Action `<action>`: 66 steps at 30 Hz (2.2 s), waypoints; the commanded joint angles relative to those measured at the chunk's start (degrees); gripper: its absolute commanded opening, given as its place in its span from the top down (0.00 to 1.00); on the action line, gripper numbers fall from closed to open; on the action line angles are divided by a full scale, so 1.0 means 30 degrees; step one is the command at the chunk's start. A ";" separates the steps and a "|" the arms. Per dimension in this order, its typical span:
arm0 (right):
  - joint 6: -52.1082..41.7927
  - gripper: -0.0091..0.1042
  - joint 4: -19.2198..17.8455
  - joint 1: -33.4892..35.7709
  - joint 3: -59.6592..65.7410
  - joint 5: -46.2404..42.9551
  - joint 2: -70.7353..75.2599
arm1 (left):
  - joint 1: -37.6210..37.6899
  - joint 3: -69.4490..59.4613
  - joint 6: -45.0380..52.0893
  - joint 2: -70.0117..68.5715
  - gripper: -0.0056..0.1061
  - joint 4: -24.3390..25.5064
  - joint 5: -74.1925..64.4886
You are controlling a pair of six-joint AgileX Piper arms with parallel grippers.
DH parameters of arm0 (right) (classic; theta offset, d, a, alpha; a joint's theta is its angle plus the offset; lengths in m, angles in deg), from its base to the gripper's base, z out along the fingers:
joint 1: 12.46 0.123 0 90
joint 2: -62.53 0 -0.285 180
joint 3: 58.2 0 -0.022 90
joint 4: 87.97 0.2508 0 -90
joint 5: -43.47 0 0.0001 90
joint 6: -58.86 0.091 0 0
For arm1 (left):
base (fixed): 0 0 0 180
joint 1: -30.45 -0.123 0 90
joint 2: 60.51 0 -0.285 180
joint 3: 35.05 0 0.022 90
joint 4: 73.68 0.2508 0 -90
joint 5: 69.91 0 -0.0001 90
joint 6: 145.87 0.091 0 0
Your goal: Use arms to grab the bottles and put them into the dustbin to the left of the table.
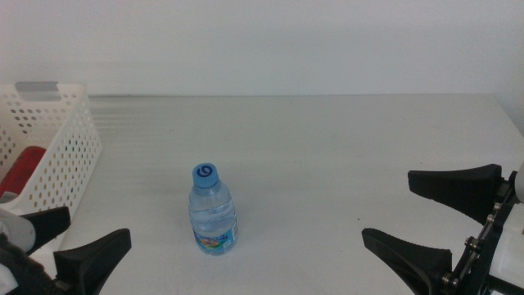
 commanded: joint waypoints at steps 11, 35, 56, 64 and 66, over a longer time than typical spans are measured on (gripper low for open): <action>-0.0033 0.32 -0.0192 0.0069 -0.0452 -0.1305 0.0146 | 0.0097 -0.1823 -0.0307 0.0105 0.14 0.1572 0.6190; -0.0045 0.32 -0.0192 0.0069 -0.0452 -0.1305 0.0131 | 0.0097 -0.6163 -0.0806 0.6068 0.14 0.2661 1.7651; -0.0045 0.32 -0.0192 0.0069 -0.0452 -0.1305 0.0131 | 0.0097 -0.4646 -0.2660 1.9951 0.14 0.4578 3.0418; -0.0045 0.32 -0.0192 0.0069 -0.0452 -0.1305 0.0131 | 0.0097 -0.4536 -0.1859 2.0128 0.14 0.3480 3.0624; -0.0045 0.32 -0.0192 0.0069 -0.0452 -0.1305 0.0131 | 0.0080 -0.4316 -0.1859 2.0128 0.14 0.3375 3.0467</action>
